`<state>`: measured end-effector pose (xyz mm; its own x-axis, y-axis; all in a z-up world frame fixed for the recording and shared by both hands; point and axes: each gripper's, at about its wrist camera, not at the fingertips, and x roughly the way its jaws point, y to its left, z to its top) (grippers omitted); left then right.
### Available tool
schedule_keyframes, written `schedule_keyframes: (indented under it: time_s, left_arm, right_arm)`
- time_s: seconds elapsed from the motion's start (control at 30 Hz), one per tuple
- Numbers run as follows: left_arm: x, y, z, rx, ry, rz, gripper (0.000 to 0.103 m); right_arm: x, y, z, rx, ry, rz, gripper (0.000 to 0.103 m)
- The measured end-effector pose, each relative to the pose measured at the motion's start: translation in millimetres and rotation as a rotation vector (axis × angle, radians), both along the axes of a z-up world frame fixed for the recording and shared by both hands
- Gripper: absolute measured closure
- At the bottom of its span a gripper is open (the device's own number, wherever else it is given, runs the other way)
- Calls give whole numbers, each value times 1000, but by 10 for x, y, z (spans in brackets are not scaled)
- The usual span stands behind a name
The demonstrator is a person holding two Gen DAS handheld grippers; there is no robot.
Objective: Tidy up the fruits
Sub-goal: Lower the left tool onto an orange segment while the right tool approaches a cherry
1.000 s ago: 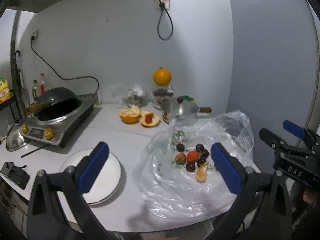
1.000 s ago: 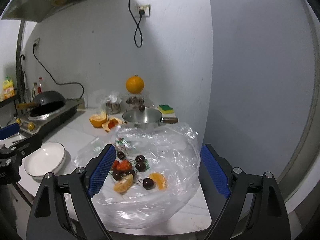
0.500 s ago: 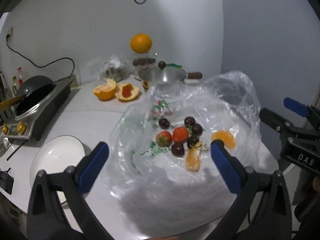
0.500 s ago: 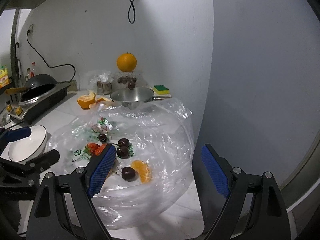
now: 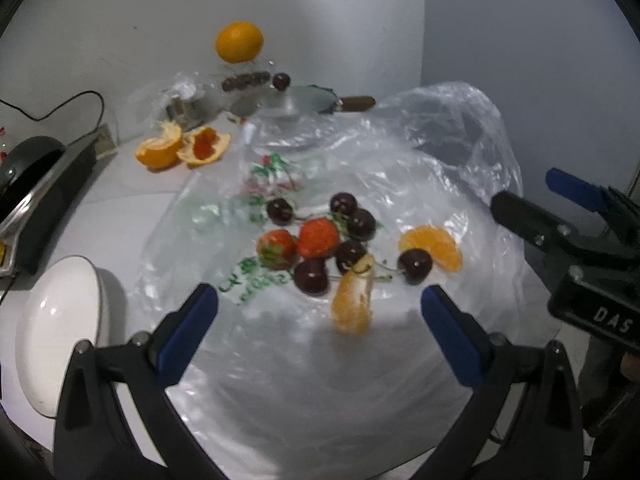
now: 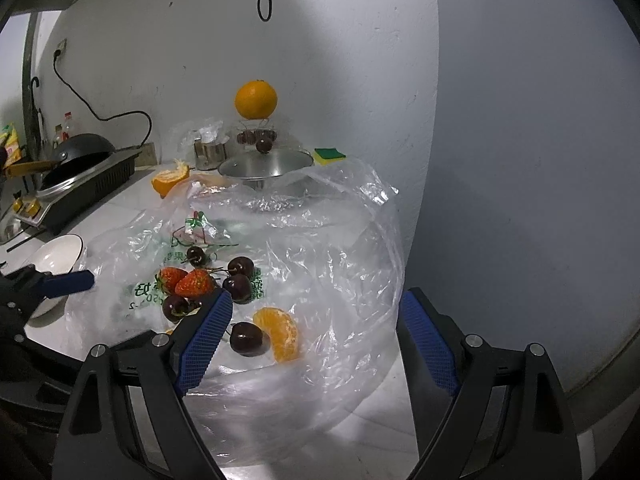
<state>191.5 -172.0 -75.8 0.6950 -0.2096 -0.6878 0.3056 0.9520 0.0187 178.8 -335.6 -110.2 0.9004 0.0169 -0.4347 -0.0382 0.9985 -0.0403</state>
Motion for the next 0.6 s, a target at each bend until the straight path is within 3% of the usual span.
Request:
schedule_keyframes:
  time_s: [0.23,0.33,0.53,0.6]
  left_arm:
    - [118,-140,-193,53,52,-30,22]
    - [120,-202,-203,74,36,-52,39]
    - [-104,-337,-12,123,-102,-114,40]
    - [-116,-370,-23,136,-107,-128,40]
  right_arm:
    - [36,-85,-61,0,8,8,14]
    - [38,-92,-64,3,4,16,14]
    - [21,-156,-55,17,-14,15,19]
    - [20,-178,-52,23,-18,12,20]
